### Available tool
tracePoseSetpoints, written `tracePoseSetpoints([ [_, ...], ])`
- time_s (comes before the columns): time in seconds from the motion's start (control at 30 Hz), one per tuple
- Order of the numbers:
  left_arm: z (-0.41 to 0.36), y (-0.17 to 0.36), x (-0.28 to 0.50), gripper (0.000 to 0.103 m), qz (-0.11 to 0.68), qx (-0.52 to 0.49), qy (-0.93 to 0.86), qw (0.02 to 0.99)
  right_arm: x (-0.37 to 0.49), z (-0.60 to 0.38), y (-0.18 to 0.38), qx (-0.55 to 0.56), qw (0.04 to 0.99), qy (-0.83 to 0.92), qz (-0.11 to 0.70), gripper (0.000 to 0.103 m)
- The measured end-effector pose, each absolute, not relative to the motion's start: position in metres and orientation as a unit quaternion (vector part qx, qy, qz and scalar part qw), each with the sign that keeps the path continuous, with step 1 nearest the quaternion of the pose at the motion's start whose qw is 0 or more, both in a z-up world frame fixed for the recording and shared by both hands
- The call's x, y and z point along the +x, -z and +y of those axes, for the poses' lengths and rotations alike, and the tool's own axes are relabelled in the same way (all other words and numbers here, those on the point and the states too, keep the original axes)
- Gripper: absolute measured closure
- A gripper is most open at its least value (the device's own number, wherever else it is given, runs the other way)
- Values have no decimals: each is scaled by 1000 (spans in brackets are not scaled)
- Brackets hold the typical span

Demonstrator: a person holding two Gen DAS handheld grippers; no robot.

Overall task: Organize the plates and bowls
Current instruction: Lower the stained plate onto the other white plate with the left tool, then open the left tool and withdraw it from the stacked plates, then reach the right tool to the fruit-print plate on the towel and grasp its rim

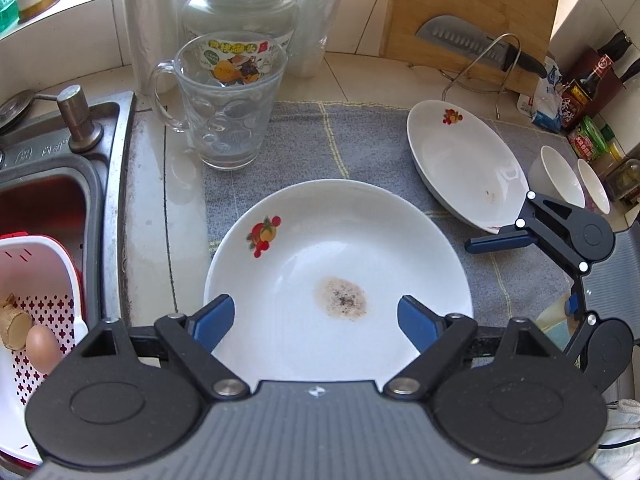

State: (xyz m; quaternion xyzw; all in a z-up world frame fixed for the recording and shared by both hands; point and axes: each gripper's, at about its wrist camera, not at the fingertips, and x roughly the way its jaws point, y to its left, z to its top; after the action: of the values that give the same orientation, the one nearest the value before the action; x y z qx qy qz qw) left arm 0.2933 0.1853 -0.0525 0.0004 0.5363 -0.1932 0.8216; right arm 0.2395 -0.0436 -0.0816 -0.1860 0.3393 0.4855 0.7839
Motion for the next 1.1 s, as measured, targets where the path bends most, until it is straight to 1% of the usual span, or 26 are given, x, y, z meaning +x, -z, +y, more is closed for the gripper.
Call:
tracePoseSetpoints([
  [0.2, 176, 40, 273, 14, 486, 13, 184, 854, 232, -59, 81, -191, 801, -447, 350, 0],
  [0.3, 166, 35, 261, 12, 459, 18, 180, 870, 228, -70, 79, -184, 815, -417, 358, 0],
  [0.57, 118, 24, 224, 10, 371, 50, 156, 914, 219, -109, 65, -159, 856, -343, 354, 0],
  [0.73, 84, 22, 212, 9, 334, 64, 152, 928, 222, -137, 55, -148, 872, -305, 354, 0],
  [0.9, 50, 28, 208, 8, 323, 86, 162, 929, 231, -168, 41, -143, 883, -273, 354, 0],
  [1.1, 6, 47, 210, 8, 334, 99, 161, 924, 245, -198, 30, -143, 888, -256, 355, 0],
])
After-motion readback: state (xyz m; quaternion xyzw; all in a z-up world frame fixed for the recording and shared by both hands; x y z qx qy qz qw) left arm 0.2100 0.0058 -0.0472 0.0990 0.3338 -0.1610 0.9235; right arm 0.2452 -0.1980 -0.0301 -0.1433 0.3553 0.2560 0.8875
